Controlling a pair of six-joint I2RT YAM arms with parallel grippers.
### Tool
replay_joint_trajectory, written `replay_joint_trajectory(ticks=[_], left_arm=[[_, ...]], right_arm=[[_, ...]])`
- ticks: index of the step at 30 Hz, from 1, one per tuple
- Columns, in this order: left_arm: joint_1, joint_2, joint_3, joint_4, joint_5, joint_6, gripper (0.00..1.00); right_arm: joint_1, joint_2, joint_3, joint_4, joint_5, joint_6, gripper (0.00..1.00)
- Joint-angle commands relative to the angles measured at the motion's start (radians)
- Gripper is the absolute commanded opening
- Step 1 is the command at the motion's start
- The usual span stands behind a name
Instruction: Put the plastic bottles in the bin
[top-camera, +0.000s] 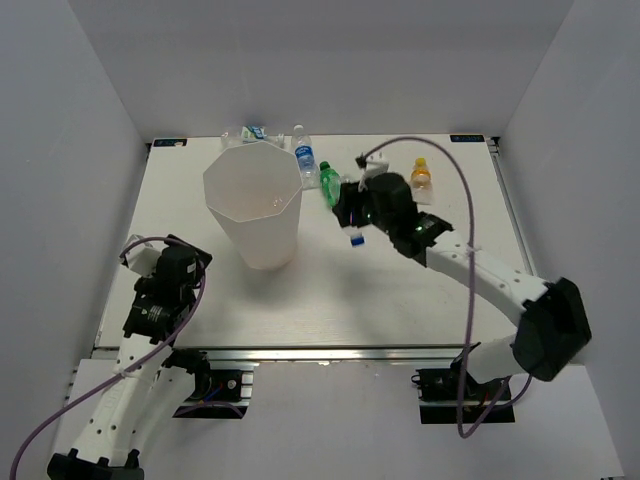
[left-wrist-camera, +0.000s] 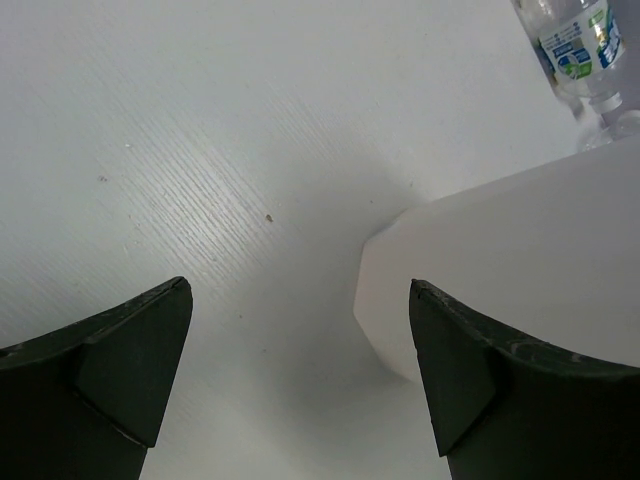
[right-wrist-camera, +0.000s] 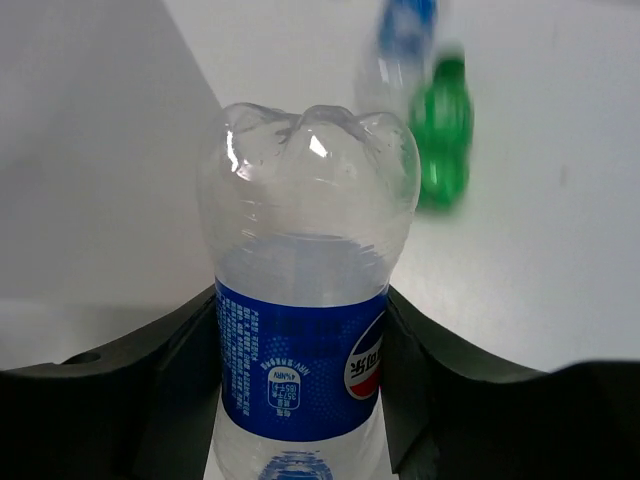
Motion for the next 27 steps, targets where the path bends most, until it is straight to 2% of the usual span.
replay_joint_trajectory(ticks=[1, 3, 6, 8, 10, 11, 12, 13, 14, 15, 17, 21, 24, 27], left_arm=[[-0.002, -0.031, 0.035, 0.004, -0.053, 0.007, 0.98], [0.000, -0.037, 0.025, 0.019, -0.052, 0.006, 0.98], [-0.002, -0.039, 0.011, 0.022, -0.067, -0.005, 0.98], [-0.002, -0.036, 0.005, 0.017, -0.085, -0.030, 0.98], [-0.002, -0.034, -0.009, 0.025, -0.092, -0.040, 0.98], [-0.002, -0.033, -0.012, 0.034, -0.087, -0.042, 0.98], [-0.002, -0.027, -0.017, 0.033, -0.085, -0.046, 0.98], [0.000, -0.023, -0.015, 0.031, -0.093, -0.057, 0.98], [0.000, -0.017, -0.015, 0.028, -0.098, -0.062, 0.98], [0.000, -0.005, -0.014, 0.033, -0.104, -0.062, 0.98], [0.000, 0.009, -0.017, 0.068, -0.102, -0.053, 0.98], [0.001, 0.059, -0.047, 0.148, -0.056, -0.057, 0.98], [0.001, 0.127, -0.037, 0.171, -0.073, -0.066, 0.98], [0.009, 0.193, 0.002, 0.163, -0.127, -0.089, 0.98]], right_arm=[[0.000, -0.118, 0.168, 0.160, -0.071, -0.183, 0.17], [0.003, -0.087, 0.286, 0.173, -0.210, -0.213, 0.16], [0.046, 0.006, 0.453, 0.087, -0.288, -0.244, 0.17], [0.092, 0.127, 0.613, 0.034, -0.328, -0.267, 0.21], [0.122, 0.250, 0.772, -0.017, -0.365, -0.271, 0.30], [0.132, 0.296, 0.840, -0.093, -0.362, -0.274, 0.32], [0.139, 0.385, 0.910, -0.141, -0.359, -0.274, 0.42], [0.152, 0.423, 0.982, -0.184, -0.363, -0.300, 0.46], [0.158, 0.460, 1.103, -0.222, -0.366, -0.319, 0.59], [0.161, 0.509, 1.147, -0.273, -0.362, -0.327, 0.68], [0.164, 0.527, 1.193, -0.292, -0.345, -0.336, 0.89], [0.161, 0.452, 1.091, -0.220, -0.239, -0.373, 0.89], [0.136, 0.427, 1.105, -0.217, -0.192, -0.386, 0.89], [0.025, 0.406, 1.129, -0.276, -0.185, -0.324, 0.89]])
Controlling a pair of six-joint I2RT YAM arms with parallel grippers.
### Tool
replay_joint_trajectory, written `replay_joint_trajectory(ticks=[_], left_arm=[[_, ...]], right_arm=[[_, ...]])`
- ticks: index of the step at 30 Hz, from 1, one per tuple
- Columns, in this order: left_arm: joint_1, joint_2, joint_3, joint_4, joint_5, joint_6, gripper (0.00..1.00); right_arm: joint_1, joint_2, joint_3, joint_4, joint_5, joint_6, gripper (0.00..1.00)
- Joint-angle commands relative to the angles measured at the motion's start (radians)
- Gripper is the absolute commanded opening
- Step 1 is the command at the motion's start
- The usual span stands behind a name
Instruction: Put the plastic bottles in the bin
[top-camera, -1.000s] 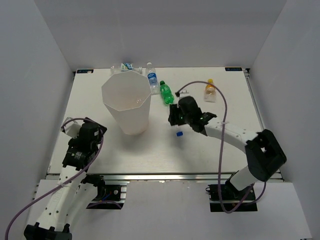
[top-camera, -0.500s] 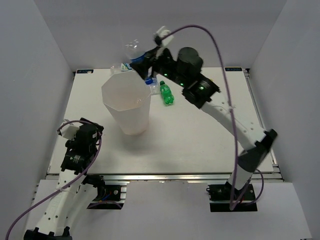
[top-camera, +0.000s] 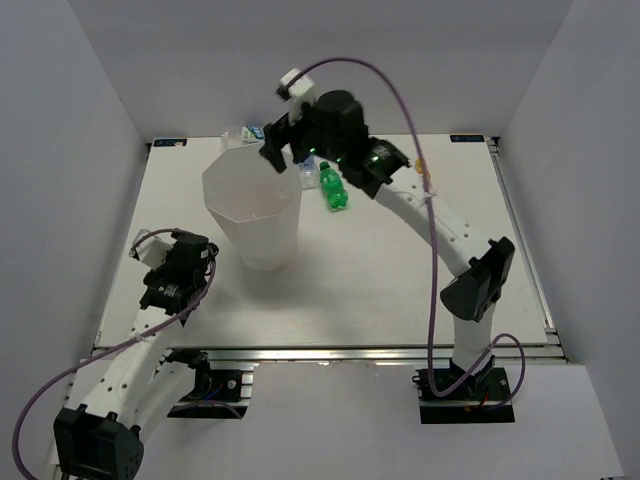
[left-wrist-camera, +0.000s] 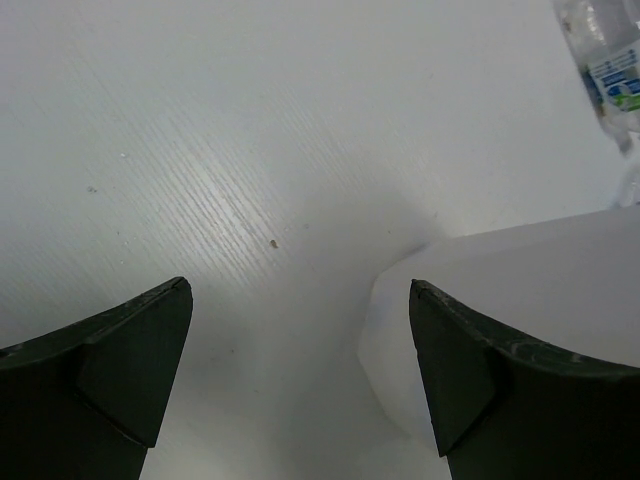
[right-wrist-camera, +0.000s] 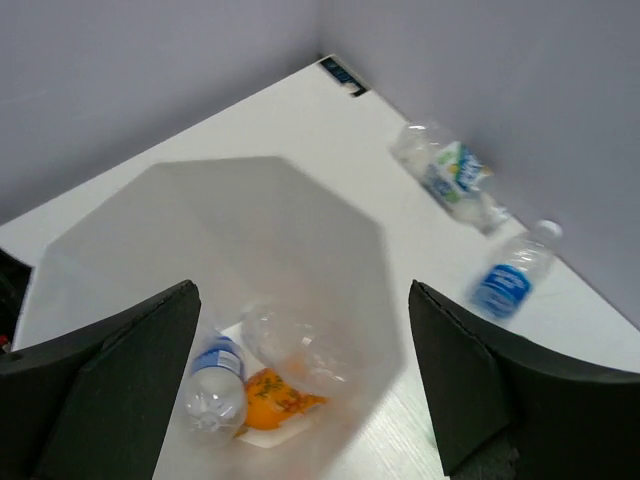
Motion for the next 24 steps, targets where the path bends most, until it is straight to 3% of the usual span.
replay_joint_trajectory(ticks=[1, 5, 8, 12, 16, 24], left_arm=[[0.020, 0.045, 0.042, 0.029, -0.065, -0.042, 0.98], [0.110, 0.140, 0.079, 0.056, -0.028, -0.032, 0.98], [0.201, 0.186, 0.095, 0.076, 0.003, -0.015, 0.98], [0.302, 0.222, 0.096, 0.133, 0.049, 0.006, 0.98], [0.397, 0.263, 0.118, 0.155, 0.101, 0.002, 0.98], [0.488, 0.317, 0.118, 0.193, 0.155, 0.002, 0.98]], right_arm=[[-0.135, -0.110, 0.046, 0.010, 0.044, 0.057, 0.89], [-0.325, -0.130, -0.058, 0.008, 0.031, 0.171, 0.89], [-0.446, -0.115, -0.130, 0.022, 0.103, 0.198, 0.89], [-0.593, 0.024, -0.095, -0.018, 0.134, 0.206, 0.89], [-0.672, 0.192, 0.011, -0.118, 0.153, 0.223, 0.90], [-0.739, 0.393, -0.024, -0.138, 0.154, 0.241, 0.89]])
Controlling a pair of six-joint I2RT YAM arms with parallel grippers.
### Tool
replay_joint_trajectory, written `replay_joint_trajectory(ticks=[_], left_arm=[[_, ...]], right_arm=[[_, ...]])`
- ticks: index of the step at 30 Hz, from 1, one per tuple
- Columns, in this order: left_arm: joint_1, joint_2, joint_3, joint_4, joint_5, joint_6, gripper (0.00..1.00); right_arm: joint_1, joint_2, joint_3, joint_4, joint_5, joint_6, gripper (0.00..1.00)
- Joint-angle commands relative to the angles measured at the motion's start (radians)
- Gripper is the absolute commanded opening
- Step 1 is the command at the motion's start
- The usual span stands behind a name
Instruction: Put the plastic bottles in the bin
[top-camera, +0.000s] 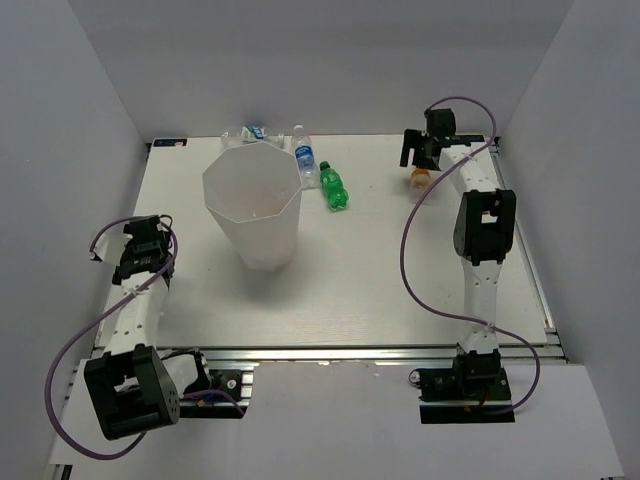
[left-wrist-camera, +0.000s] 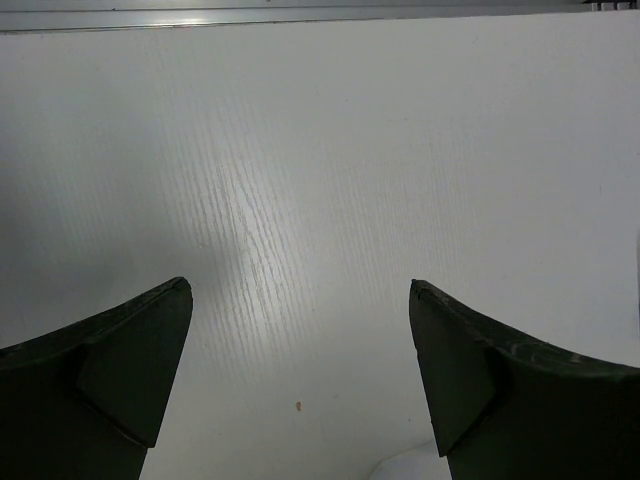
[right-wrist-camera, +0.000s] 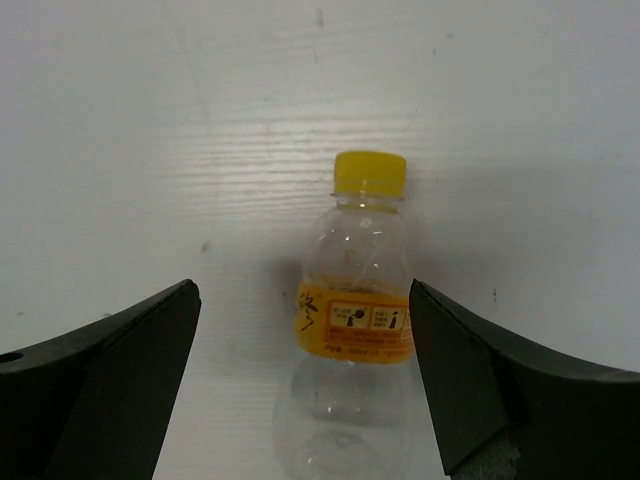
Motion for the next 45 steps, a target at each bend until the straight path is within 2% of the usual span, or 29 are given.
replay_joint_trajectory(ticks=[1, 4, 5, 6, 8, 10, 13, 14, 16, 19, 22, 24, 25, 26, 28, 29, 30, 31, 32, 33, 35, 36, 41, 45], left_arm=[[0.027, 0.017, 0.036, 0.030, 0.039, 0.012, 0.98], [0.031, 0.017, 0.027, 0.039, 0.048, 0.012, 0.98], [0.032, 0.017, 0.020, 0.044, 0.052, 0.012, 0.98], [0.032, 0.015, 0.015, 0.050, 0.057, 0.012, 0.98], [0.034, 0.014, 0.010, 0.048, 0.057, 0.010, 0.98], [0.037, 0.014, 0.012, 0.042, 0.059, 0.019, 0.98], [0.037, 0.006, 0.006, 0.056, 0.078, 0.027, 0.98], [0.037, 0.003, -0.002, 0.069, 0.092, 0.033, 0.98], [0.037, -0.002, -0.020, 0.112, 0.144, 0.059, 0.98], [0.037, 0.001, -0.031, 0.128, 0.180, 0.079, 0.98], [0.037, 0.006, -0.042, 0.131, 0.204, 0.090, 0.98], [0.037, 0.006, -0.069, 0.163, 0.238, 0.096, 0.98], [0.037, 0.007, -0.083, 0.186, 0.246, 0.099, 0.98], [0.037, 0.006, -0.095, 0.226, 0.253, 0.099, 0.98], [0.037, 0.021, -0.114, 0.258, 0.284, 0.105, 0.98], [0.037, 0.029, -0.111, 0.266, 0.296, 0.116, 0.98], [0.037, 0.037, -0.105, 0.266, 0.304, 0.122, 0.98], [0.035, 0.041, -0.099, 0.266, 0.315, 0.130, 0.98], [0.035, 0.037, -0.100, 0.272, 0.313, 0.139, 0.98], [0.035, 0.027, -0.105, 0.275, 0.307, 0.139, 0.98], [0.032, 0.011, -0.115, 0.284, 0.295, 0.139, 0.98], [0.031, 0.011, -0.117, 0.289, 0.295, 0.141, 0.98], [0.027, 0.021, -0.126, 0.341, 0.341, 0.144, 0.98], [0.029, 0.041, -0.106, 0.329, 0.333, 0.165, 0.98]], right_arm=[[-0.022, 0.002, -0.009, -0.007, -0.004, 0.032, 0.89], [-0.026, 0.044, -0.035, -0.020, -0.040, 0.031, 0.88], [-0.026, 0.059, -0.040, -0.022, -0.067, 0.029, 0.85], [-0.026, 0.062, -0.050, -0.020, -0.070, 0.028, 0.79], [-0.027, 0.059, -0.055, -0.039, -0.070, 0.040, 0.60], [-0.026, 0.041, -0.063, -0.045, -0.104, 0.042, 0.35], [-0.021, -0.082, -0.060, -0.042, -0.162, 0.033, 0.25], [-0.006, -0.116, -0.061, -0.034, -0.237, 0.019, 0.25], [0.025, -0.242, -0.067, 0.006, -0.314, -0.030, 0.28], [0.135, -0.405, -0.072, 0.062, -0.319, -0.099, 0.29], [0.317, -0.539, -0.151, 0.199, -0.320, -0.124, 0.31], [0.399, -0.574, -0.185, 0.291, -0.264, -0.109, 0.32], [0.489, -0.567, -0.172, 0.294, -0.253, -0.118, 0.32], [0.529, -0.555, -0.155, 0.294, -0.245, -0.125, 0.33], [0.624, -0.487, -0.109, 0.285, -0.245, -0.127, 0.39], [0.648, -0.455, -0.018, 0.264, -0.244, -0.132, 0.45], [0.668, -0.377, 0.049, 0.232, -0.222, -0.139, 0.57], [0.697, -0.333, 0.119, 0.151, -0.204, -0.144, 0.65], [0.706, -0.297, 0.240, 0.115, -0.186, -0.144, 0.71], [0.712, -0.250, 0.273, 0.090, -0.155, -0.144, 0.78], [0.724, -0.248, 0.269, 0.090, -0.152, -0.144, 0.84], [0.728, -0.271, 0.214, 0.104, -0.150, -0.144, 0.87], [0.740, -0.358, 0.135, 0.126, -0.118, -0.213, 0.89], [0.740, -0.413, 0.258, 0.047, -0.127, -0.270, 0.89]])
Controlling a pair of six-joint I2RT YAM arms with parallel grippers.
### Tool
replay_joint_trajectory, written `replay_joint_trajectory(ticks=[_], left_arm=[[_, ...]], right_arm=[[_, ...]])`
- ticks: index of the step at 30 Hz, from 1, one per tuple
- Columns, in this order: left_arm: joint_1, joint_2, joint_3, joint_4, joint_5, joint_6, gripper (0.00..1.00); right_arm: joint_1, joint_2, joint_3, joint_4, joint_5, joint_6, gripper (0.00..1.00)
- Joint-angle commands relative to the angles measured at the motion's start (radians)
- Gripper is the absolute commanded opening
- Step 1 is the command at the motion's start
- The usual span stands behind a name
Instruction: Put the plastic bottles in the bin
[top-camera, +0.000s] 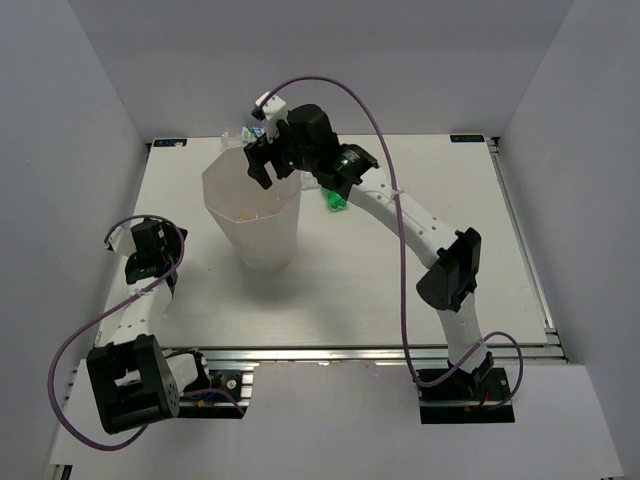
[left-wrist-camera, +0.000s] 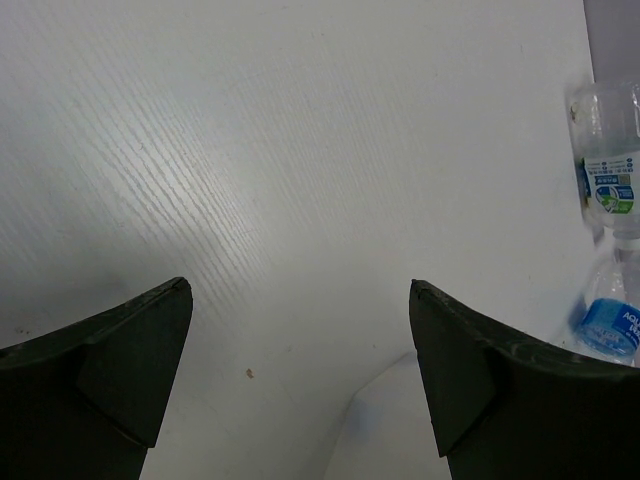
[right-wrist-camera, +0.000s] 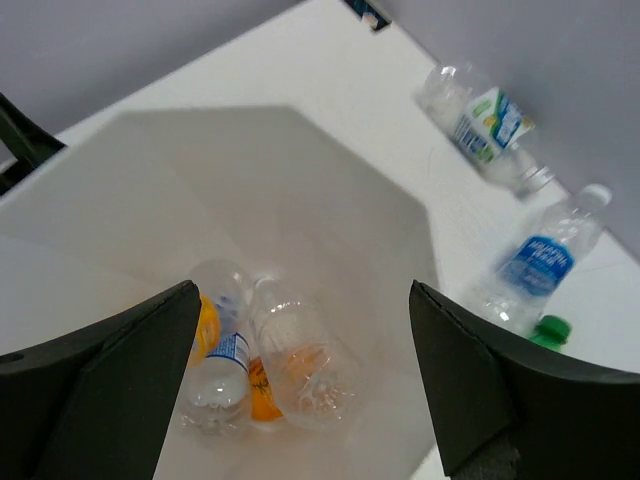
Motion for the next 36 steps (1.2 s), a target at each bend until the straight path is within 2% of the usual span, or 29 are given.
replay_joint_trajectory(ticks=[1, 3, 4, 5, 7, 8, 10, 11, 12, 13, 14, 15, 18, 19, 22, 24, 29, 30, 33, 36], left_arm=[[0.002, 0.008, 0.015, 0.021, 0.018, 0.035, 0.98], [0.001, 0.035, 0.020, 0.030, 0.053, 0.036, 0.98], [0.001, 0.050, 0.021, 0.039, 0.069, 0.042, 0.98], [0.001, 0.066, 0.023, 0.065, 0.084, 0.042, 0.98], [0.001, 0.135, 0.032, 0.102, 0.143, 0.049, 0.98], [-0.001, 0.165, 0.040, 0.147, 0.175, 0.047, 0.98], [-0.016, 0.268, 0.079, 0.191, 0.283, 0.043, 0.98], [-0.016, 0.303, 0.096, 0.214, 0.284, 0.035, 0.98], [-0.048, 0.339, 0.118, 0.218, 0.302, 0.032, 0.98], [-0.092, 0.404, 0.165, 0.220, 0.293, 0.035, 0.98], [-0.114, 0.405, 0.190, 0.211, 0.287, 0.035, 0.98], [-0.140, 0.461, 0.213, 0.208, 0.284, 0.036, 0.98], [-0.235, 0.541, 0.268, 0.220, 0.278, 0.030, 0.98], [-0.302, 0.558, 0.279, 0.222, 0.267, 0.029, 0.98], [-0.381, 0.587, 0.305, 0.228, 0.255, 0.004, 0.98], [-0.419, 0.659, 0.307, 0.254, 0.261, -0.019, 0.98], [-0.588, 0.736, 0.349, 0.295, 0.198, -0.120, 0.98], [-0.641, 0.764, 0.386, 0.297, 0.177, -0.132, 0.98], [-0.738, 0.833, 0.484, 0.285, 0.141, -0.206, 0.98], [-0.823, 0.888, 0.573, 0.240, 0.094, -0.295, 0.98]], right_arm=[[0.008, -0.177, 0.121, 0.008, 0.015, -0.070, 0.89], [0.008, -0.286, 0.051, 0.048, 0.047, -0.076, 0.89], [0.006, -0.332, -0.073, 0.072, 0.058, -0.079, 0.89], [0.003, -0.426, -0.144, 0.100, 0.099, -0.079, 0.89], [-0.018, -0.517, -0.288, 0.172, 0.177, -0.047, 0.89], [-0.035, -0.559, -0.425, 0.186, 0.196, -0.026, 0.89], [-0.112, -0.690, -0.578, 0.244, 0.214, 0.074, 0.89], [-0.142, -0.735, -0.767, 0.282, 0.213, 0.121, 0.89], [-0.214, -0.822, -0.863, 0.323, 0.179, 0.166, 0.89], [-0.250, -0.862, -0.950, 0.386, 0.152, 0.247, 0.89], [-0.276, -0.896, -1.032, 0.405, 0.132, 0.284, 0.89], [-0.315, -0.966, -1.169, 0.413, 0.136, 0.316, 0.89], [-0.343, -1.104, -1.386, 0.414, 0.264, 0.381, 0.89], [-0.360, -1.134, -1.420, 0.398, 0.285, 0.390, 0.89], [-0.388, -1.237, -1.500, 0.271, 0.360, 0.450, 0.89], [-0.391, -1.315, -1.533, 0.204, 0.378, 0.493, 0.89], [-0.393, -1.490, -1.540, 0.021, 0.332, 0.541, 0.89], [-0.394, -1.511, -1.530, -0.068, 0.346, 0.551, 0.90], [-0.393, -1.597, -1.516, -0.185, 0.377, 0.576, 0.89], [-0.393, -1.656, -1.537, -0.224, 0.368, 0.599, 0.89]])
